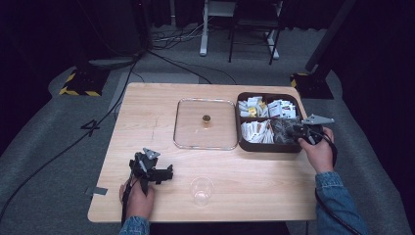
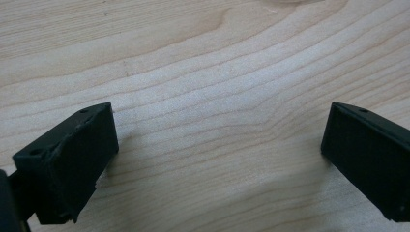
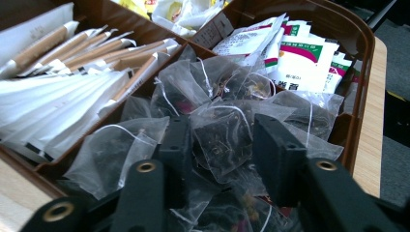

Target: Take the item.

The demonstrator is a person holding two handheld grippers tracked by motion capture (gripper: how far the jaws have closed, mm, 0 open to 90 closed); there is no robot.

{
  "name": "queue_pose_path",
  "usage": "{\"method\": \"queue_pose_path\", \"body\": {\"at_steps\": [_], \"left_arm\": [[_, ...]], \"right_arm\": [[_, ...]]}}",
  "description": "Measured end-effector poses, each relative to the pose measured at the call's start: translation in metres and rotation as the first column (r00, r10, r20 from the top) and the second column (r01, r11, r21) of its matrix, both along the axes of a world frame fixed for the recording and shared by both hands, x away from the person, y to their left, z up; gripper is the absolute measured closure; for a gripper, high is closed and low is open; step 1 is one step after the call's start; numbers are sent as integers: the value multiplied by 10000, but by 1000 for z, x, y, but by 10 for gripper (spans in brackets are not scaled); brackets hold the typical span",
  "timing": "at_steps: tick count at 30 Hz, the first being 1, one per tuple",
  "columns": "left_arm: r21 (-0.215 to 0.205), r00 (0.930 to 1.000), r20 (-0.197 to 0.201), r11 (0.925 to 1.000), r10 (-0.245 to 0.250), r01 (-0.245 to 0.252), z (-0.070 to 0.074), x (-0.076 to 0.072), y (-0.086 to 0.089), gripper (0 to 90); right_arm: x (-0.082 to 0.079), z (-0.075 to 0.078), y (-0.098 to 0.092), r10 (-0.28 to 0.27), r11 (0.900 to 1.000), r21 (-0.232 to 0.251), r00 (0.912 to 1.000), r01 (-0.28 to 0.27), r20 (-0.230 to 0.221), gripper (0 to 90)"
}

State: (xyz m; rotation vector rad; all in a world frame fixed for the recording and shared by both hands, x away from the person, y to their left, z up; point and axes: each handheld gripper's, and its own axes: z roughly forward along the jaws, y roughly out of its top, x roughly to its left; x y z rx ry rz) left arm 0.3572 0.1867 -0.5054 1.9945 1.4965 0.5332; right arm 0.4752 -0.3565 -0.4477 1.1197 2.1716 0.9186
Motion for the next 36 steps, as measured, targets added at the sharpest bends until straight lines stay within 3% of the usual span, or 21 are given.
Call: {"method": "queue_pose_path", "body": {"at_steps": [6,10,14,25,36], "left_arm": [[2,10000,6,10000,47,-47,0,0,0,0],[-7,10000,0,10000,58,-58,0,0,0,0],[-9,10000,0,10000,62,-62,0,0,0,0],[-7,10000,-2,10000,60,-60,0,0,0,0],[0,10000,-6,10000,87,-87,0,0,-1,0]], "right_arm": [[4,-4,1,-31,9995,-305,9999,28,-112,702],[4,-4,1,-2,9997,-231,9999,-1,-134,796],[3,-4,-1,-79,10000,-11,9999,79,-132,819],[-6,8,-8,-189,9940,1078,9998,177,95,821],[-19,26,-10,440,9644,2597,9986,-503,299,821]]}}
